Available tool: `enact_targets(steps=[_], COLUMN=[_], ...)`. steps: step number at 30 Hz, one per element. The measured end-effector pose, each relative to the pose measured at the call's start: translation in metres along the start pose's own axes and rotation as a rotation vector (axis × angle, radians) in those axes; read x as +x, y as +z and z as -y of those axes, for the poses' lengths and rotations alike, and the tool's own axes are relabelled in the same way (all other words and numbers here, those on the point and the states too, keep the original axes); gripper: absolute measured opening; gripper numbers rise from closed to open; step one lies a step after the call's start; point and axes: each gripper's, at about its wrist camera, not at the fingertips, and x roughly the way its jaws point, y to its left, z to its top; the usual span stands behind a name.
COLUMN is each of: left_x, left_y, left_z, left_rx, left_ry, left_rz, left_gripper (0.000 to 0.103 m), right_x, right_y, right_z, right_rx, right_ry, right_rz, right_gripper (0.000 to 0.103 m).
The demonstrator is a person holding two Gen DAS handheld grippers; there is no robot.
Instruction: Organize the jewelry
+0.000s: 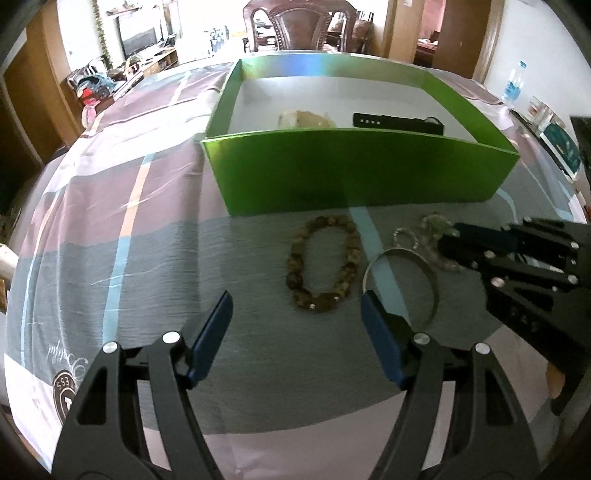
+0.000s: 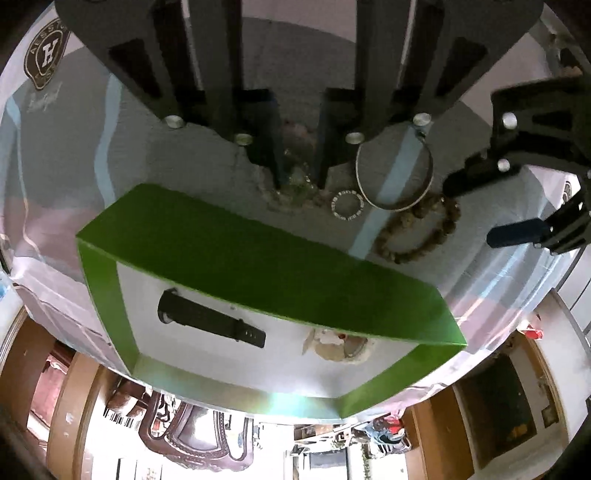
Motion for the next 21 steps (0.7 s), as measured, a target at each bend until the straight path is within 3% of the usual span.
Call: enact_targets(steps=[12,15,21], left_x=[-0.004,-0.004,0.003], left_y=[-0.002,0.0,0.003], left_z=[-0.001,-0.004,-0.01], left_rx=[0.001,-0.01,-0.025], left_ry=[0.007,0.009,0.037], left_rz=[0.009,0.009,0.005], left_gripper=[0.072,0.072,0.072], right_x=[-0.072,-0.072,-0.033], right_y=[-0.009,-0.019,-0.035], right_z=[0.023,0.027,0.033], right_rx=[0.084,0.084,0.101], right_ry=[0.03,0.027,0.035], right_rz=[0.128,0.098,-0.049], right_gripper=[0.011,0.011,0.012])
